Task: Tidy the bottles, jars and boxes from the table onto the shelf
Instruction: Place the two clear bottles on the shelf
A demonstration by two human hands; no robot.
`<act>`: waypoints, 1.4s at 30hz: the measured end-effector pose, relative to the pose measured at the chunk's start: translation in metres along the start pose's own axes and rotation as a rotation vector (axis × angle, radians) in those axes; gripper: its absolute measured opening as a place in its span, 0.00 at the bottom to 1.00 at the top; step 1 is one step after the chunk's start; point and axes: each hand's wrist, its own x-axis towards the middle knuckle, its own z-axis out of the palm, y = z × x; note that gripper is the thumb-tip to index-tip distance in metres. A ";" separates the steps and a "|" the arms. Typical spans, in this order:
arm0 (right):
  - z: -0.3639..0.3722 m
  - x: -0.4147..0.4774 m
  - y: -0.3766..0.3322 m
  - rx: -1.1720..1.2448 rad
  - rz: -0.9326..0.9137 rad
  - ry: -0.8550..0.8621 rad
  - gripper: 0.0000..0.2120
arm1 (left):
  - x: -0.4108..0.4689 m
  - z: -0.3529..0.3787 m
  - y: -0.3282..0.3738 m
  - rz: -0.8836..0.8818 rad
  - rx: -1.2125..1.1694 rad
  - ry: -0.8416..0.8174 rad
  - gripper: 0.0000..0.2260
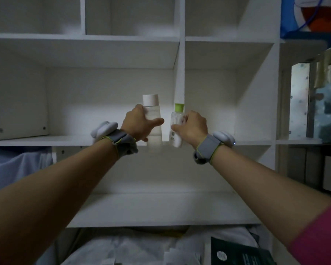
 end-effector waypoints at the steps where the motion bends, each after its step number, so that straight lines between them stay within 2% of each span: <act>1: 0.006 0.007 -0.001 -0.007 -0.003 0.004 0.13 | 0.009 0.001 -0.004 0.003 -0.004 0.008 0.23; 6: 0.027 0.036 -0.003 -0.050 0.011 0.019 0.12 | 0.047 0.007 -0.013 0.020 -0.038 0.029 0.24; 12: 0.044 0.049 -0.003 -0.164 0.021 0.116 0.19 | 0.070 0.022 -0.016 0.005 -0.017 0.041 0.25; 15: 0.050 0.050 -0.002 -0.202 0.010 0.155 0.24 | 0.081 0.029 -0.018 -0.031 -0.018 -0.001 0.25; 20: 0.057 0.050 -0.001 -0.236 0.014 0.177 0.27 | 0.092 0.035 -0.020 -0.072 -0.033 -0.058 0.25; 27: 0.062 0.050 0.003 -0.233 0.018 0.195 0.28 | 0.095 0.047 -0.033 -0.057 -0.072 -0.068 0.24; 36: 0.065 0.035 0.019 -0.183 0.048 0.108 0.26 | 0.084 0.059 -0.056 -0.120 -0.160 -0.159 0.28; 42: 0.065 0.036 0.019 -0.194 0.077 0.122 0.24 | 0.077 0.066 -0.067 -0.113 -0.089 -0.207 0.28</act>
